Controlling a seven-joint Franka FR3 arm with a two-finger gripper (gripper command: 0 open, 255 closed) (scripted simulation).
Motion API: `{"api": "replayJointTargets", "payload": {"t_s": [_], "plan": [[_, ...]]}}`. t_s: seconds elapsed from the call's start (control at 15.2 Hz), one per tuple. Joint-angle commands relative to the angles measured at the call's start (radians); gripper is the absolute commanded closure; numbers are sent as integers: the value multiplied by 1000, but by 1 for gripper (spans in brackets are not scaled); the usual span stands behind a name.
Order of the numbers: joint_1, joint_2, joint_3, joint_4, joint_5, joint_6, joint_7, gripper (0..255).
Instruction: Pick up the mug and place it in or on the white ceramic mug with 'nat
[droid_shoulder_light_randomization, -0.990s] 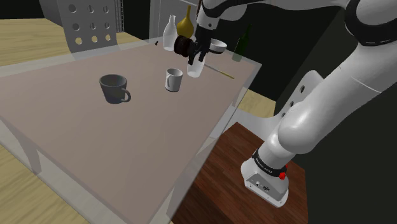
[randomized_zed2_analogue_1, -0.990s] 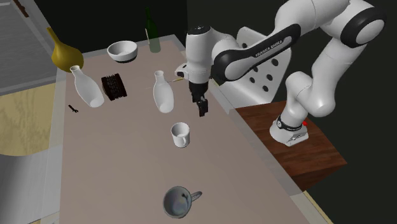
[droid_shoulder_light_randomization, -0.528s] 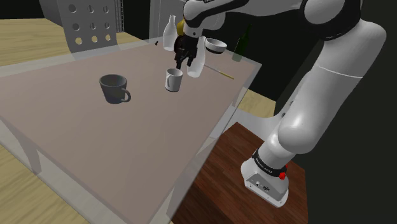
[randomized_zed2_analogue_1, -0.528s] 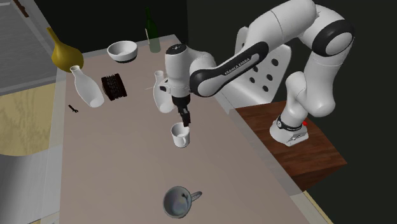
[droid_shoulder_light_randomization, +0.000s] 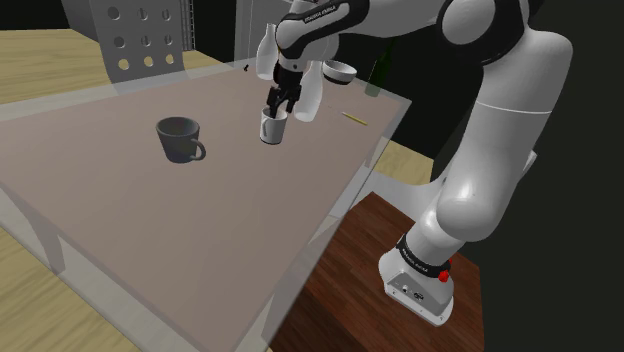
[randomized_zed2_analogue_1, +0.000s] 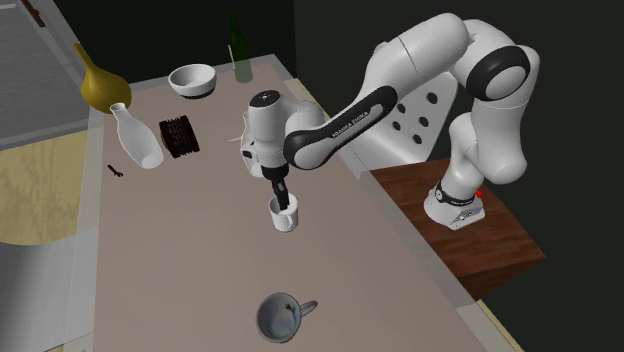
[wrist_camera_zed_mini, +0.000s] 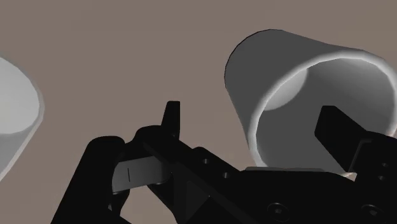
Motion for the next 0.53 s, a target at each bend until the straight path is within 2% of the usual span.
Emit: {"api": "replayJointTargets", "payload": {"t_s": [0.0,0.46], "plan": [[0,15,2,-8,4,24,-2,0],[0,19,2,-11,5,31,-3,0]]}}
